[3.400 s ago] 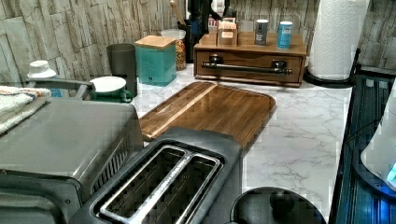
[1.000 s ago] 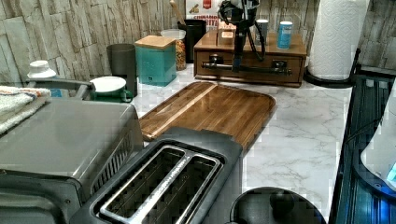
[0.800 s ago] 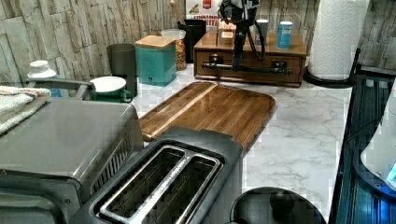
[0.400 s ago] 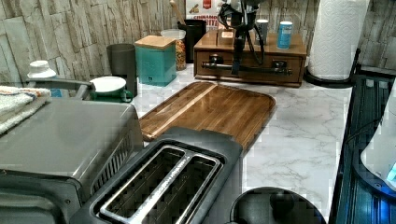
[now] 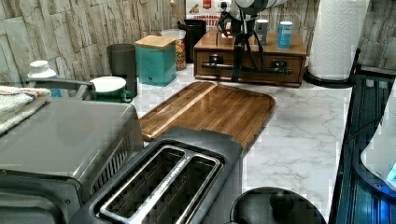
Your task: Open the drawer.
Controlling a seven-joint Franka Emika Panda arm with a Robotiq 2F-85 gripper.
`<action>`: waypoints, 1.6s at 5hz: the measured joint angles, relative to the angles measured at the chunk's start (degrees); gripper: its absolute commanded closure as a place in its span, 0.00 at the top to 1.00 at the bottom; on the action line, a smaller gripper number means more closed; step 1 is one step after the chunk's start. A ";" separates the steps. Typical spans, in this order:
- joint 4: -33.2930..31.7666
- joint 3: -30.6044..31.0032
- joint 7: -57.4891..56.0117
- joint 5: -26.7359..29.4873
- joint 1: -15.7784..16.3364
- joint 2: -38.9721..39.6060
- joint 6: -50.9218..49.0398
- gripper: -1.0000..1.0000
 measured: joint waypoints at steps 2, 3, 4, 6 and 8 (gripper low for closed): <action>-0.56 -0.72 0.00 -0.75 0.78 2.21 1.29 1.00; -0.22 -0.83 0.95 -0.78 0.83 2.65 0.73 1.00; 3.25 -0.22 1.40 -0.78 0.86 2.17 -10.66 1.00; 6.38 0.97 1.40 3.37 1.35 1.49 -21.04 1.00; 1.57 1.13 13.54 8.28 2.52 -1.40 -15.19 1.00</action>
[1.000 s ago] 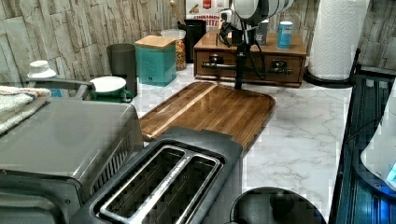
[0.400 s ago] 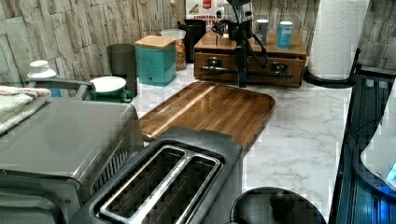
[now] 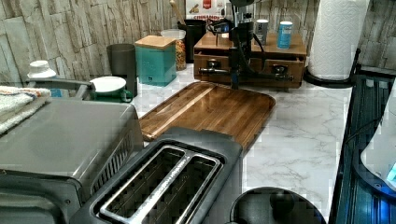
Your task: Open the drawer.
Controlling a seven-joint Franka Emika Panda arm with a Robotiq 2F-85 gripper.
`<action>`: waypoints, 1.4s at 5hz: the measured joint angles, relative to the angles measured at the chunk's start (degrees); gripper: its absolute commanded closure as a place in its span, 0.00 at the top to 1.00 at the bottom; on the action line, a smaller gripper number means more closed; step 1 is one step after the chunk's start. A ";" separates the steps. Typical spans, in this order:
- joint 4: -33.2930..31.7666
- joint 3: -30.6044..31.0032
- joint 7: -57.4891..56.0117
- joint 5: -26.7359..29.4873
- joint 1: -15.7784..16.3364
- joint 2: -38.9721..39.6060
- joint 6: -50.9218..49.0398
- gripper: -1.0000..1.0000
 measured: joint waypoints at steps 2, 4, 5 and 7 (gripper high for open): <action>-8.50 4.07 3.69 6.36 2.48 -5.36 6.80 1.00; -16.56 9.65 4.87 8.05 7.04 -10.81 10.94 1.00; -18.58 9.84 5.26 3.89 7.22 -11.12 13.90 1.00; -19.25 10.13 5.82 3.91 7.02 -12.16 14.52 1.00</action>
